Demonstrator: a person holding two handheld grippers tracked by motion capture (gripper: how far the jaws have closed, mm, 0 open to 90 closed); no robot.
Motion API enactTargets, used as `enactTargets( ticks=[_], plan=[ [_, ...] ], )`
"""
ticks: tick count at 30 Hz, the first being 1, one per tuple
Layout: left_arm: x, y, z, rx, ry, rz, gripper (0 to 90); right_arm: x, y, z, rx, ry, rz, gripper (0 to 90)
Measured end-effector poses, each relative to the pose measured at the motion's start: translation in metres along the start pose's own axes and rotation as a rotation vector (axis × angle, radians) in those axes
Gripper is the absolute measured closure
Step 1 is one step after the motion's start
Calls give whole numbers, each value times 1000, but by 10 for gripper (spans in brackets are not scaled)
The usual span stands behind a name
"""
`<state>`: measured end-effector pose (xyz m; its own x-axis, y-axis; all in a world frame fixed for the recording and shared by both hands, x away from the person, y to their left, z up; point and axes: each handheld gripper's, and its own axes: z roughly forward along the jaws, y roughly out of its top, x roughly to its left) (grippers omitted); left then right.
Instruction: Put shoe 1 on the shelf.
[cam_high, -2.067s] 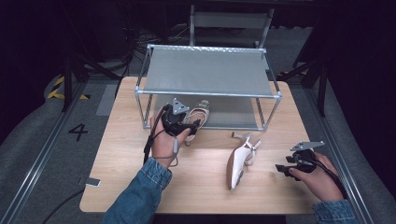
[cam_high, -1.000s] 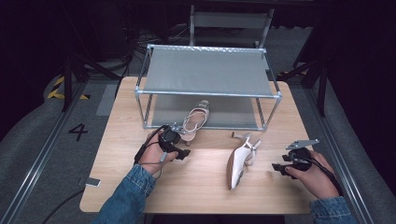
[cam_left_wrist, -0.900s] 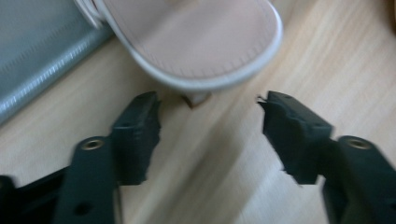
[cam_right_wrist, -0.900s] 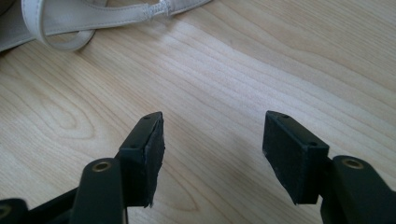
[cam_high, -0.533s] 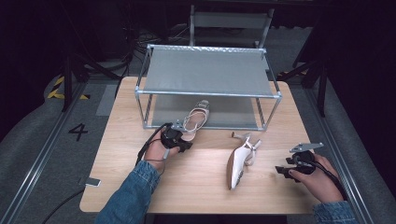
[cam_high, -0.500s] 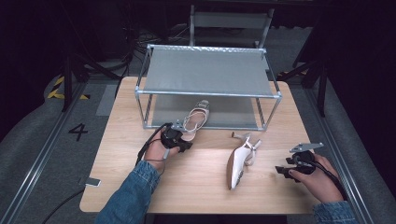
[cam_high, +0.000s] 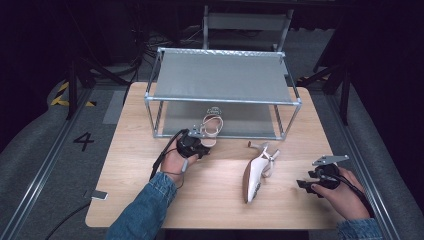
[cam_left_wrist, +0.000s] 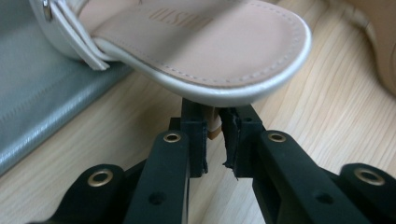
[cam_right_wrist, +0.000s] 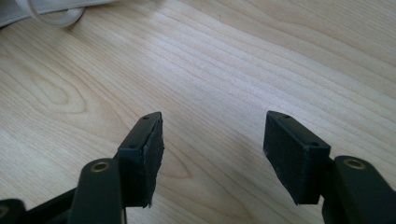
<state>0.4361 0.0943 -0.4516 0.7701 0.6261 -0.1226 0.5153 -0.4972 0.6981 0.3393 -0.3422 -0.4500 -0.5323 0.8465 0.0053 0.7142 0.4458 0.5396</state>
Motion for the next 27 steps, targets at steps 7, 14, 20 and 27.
enactTargets(
  ticks=[7,14,20,27],
  plan=[
    [-2,16,4,-7,16,0,801,0,-2,-1,-5,-6,4,390],
    [9,28,13,-27,55,-31,801,0,-3,-1,5,-5,10,390],
    [25,39,22,-60,82,-67,801,2,-3,1,10,0,8,390],
    [43,47,32,-49,127,-84,800,3,-3,3,11,2,8,390]
  ],
)
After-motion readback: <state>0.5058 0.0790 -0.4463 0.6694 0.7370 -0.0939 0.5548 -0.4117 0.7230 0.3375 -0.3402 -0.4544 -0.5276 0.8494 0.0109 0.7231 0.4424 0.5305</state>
